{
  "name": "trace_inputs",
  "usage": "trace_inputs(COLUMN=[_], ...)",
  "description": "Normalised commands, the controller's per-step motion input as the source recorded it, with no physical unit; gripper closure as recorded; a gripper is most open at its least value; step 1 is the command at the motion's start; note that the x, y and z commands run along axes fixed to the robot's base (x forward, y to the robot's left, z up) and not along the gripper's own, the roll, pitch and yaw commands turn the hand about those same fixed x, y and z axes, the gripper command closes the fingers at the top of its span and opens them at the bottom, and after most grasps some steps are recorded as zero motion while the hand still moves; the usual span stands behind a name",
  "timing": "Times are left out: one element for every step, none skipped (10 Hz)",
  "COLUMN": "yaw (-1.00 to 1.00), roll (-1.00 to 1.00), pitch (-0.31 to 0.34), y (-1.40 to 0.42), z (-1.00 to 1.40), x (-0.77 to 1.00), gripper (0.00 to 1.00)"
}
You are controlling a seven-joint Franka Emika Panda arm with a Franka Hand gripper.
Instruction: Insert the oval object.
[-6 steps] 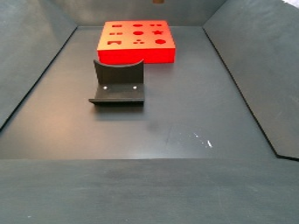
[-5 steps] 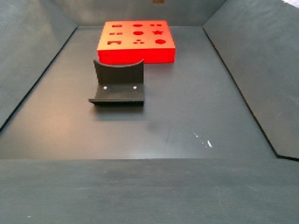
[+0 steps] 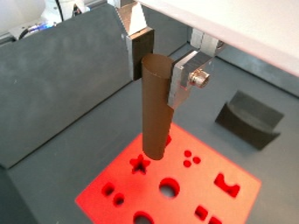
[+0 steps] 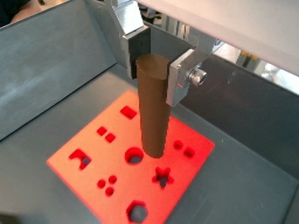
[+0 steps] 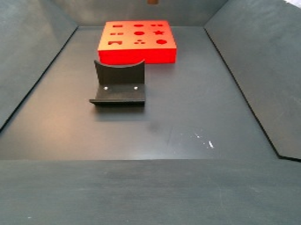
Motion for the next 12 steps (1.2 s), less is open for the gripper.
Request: trace_inputs(yaw=[-0.04,-0.04,-0.03,-0.03,-0.03,-0.02,0.00,0.00,0.00,0.00,0.00,0.00], roll=[0.00,0.00,0.00,0.00,0.00,0.00,0.00,0.01,0.01,0.00,0.00,0.14], pitch=[0.010,0.019,0.020,0.019,0.010,0.000,0.000,0.026,0.031,0.004,0.000,0.000], y=[-0.57,-0.57,-0.55,-0.49,-0.40,-0.31,-0.17,-0.03,0.00,0.00,0.00,-0.02], z=[-0.15,-0.17,-0.22,-0.27,-0.32,-0.37,-0.38,-0.37,-0.34,-0.01,-0.04,-0.26], x=[0.80,0.83,0.83,0.85,0.87,0.85,0.82,0.79,0.72,0.09,0.00,0.19], gripper=[1.00,1.00,1.00,1.00,1.00,1.00,1.00,1.00,1.00,1.00,1.00,1.00])
